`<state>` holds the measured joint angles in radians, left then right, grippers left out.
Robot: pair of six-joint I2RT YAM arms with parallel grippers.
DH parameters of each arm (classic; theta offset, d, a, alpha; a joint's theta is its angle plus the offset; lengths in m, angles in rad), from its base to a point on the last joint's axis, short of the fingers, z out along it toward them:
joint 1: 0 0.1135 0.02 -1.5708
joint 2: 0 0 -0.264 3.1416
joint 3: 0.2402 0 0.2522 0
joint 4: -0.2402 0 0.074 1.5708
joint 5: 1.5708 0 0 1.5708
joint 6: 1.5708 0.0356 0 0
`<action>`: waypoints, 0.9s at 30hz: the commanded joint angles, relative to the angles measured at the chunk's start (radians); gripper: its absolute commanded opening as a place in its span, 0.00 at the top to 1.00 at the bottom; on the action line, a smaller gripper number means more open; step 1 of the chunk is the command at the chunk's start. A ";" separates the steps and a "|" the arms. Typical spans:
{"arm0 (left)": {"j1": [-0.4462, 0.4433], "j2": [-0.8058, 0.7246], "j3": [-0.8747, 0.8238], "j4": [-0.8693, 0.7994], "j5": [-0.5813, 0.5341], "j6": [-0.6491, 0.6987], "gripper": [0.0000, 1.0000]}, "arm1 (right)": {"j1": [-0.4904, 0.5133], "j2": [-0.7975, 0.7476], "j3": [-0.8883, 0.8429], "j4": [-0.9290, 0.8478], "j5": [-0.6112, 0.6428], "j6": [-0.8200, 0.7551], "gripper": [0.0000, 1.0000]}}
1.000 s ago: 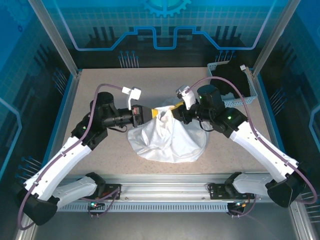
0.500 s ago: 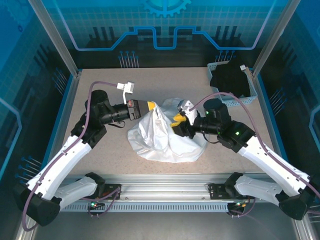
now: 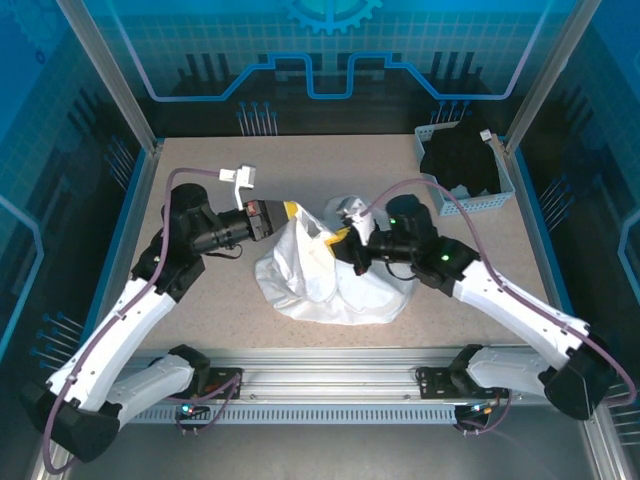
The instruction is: Fold the inside-out t-shirt
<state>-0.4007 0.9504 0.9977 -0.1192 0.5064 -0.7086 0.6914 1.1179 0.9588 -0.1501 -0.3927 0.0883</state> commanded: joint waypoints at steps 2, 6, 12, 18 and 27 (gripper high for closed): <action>0.011 0.011 0.016 -0.130 -0.152 0.109 1.00 | -0.047 -0.057 -0.045 0.246 -0.337 0.124 1.00; 0.011 0.037 0.024 -0.159 -0.187 0.144 0.95 | -0.052 -0.035 -0.049 0.281 -0.385 0.150 1.00; 0.010 0.038 0.042 -0.240 -0.217 0.232 0.70 | -0.058 -0.003 -0.040 0.289 -0.395 0.150 1.00; 0.002 -0.087 -0.028 -0.203 -0.162 0.318 0.58 | -0.077 0.000 -0.028 0.261 -0.380 0.146 1.00; -0.132 -0.058 -0.036 -0.092 0.060 0.420 0.52 | -0.082 0.014 -0.011 0.252 -0.391 0.146 1.00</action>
<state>-0.4923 0.8532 0.9443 -0.2413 0.4995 -0.3698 0.6205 1.1263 0.9142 0.0830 -0.7498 0.2256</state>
